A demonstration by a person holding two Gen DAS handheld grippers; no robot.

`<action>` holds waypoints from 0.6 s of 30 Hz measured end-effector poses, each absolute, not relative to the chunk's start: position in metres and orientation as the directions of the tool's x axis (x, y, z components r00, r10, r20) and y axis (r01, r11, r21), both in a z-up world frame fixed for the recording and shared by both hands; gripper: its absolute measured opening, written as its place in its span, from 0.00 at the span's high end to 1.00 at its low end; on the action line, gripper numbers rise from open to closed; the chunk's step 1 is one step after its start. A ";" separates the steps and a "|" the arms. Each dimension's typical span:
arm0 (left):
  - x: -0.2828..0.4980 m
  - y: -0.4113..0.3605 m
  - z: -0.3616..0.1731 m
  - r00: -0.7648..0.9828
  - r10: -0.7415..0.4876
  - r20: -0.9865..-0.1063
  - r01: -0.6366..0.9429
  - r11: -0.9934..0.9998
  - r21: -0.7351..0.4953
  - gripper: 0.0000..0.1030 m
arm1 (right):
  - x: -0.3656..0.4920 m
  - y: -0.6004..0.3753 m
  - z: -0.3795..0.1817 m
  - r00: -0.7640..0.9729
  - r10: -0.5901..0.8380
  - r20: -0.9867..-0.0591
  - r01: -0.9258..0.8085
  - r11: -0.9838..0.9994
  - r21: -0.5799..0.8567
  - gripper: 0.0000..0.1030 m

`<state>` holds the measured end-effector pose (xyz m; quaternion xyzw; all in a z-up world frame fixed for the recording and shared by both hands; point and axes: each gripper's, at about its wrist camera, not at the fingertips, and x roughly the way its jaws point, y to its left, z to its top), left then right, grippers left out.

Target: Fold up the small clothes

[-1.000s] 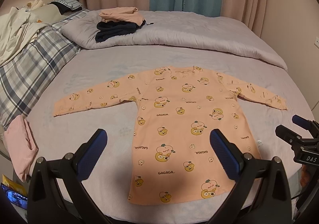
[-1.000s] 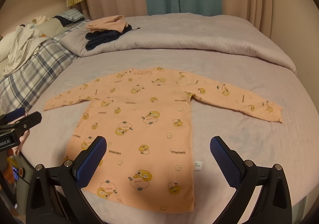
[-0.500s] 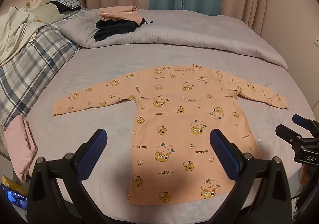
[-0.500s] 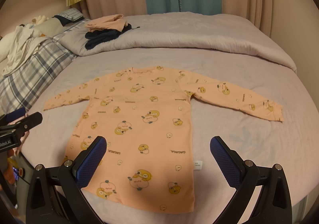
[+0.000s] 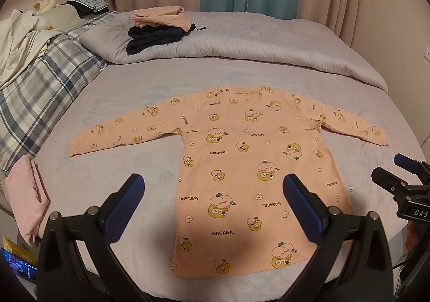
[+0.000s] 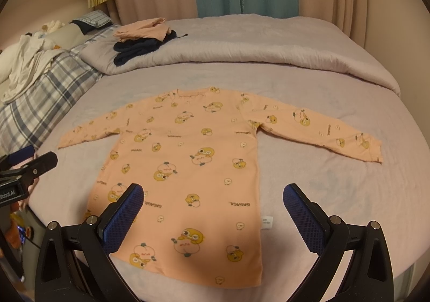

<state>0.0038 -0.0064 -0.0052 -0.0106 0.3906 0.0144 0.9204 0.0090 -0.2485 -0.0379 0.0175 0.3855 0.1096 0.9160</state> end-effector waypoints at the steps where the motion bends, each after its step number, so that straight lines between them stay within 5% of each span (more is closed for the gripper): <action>1: 0.004 -0.007 -0.006 0.694 0.019 -0.719 -0.035 0.999 -0.007 0.00 | 0.009 -0.249 -0.038 0.679 0.214 -0.702 -0.187 0.975 0.116 0.00; 18: 0.035 0.006 -0.067 0.618 -0.156 -0.770 -0.023 0.976 -0.216 0.00 | 0.027 -0.302 -0.096 0.630 0.296 -0.718 -0.052 0.939 0.341 0.00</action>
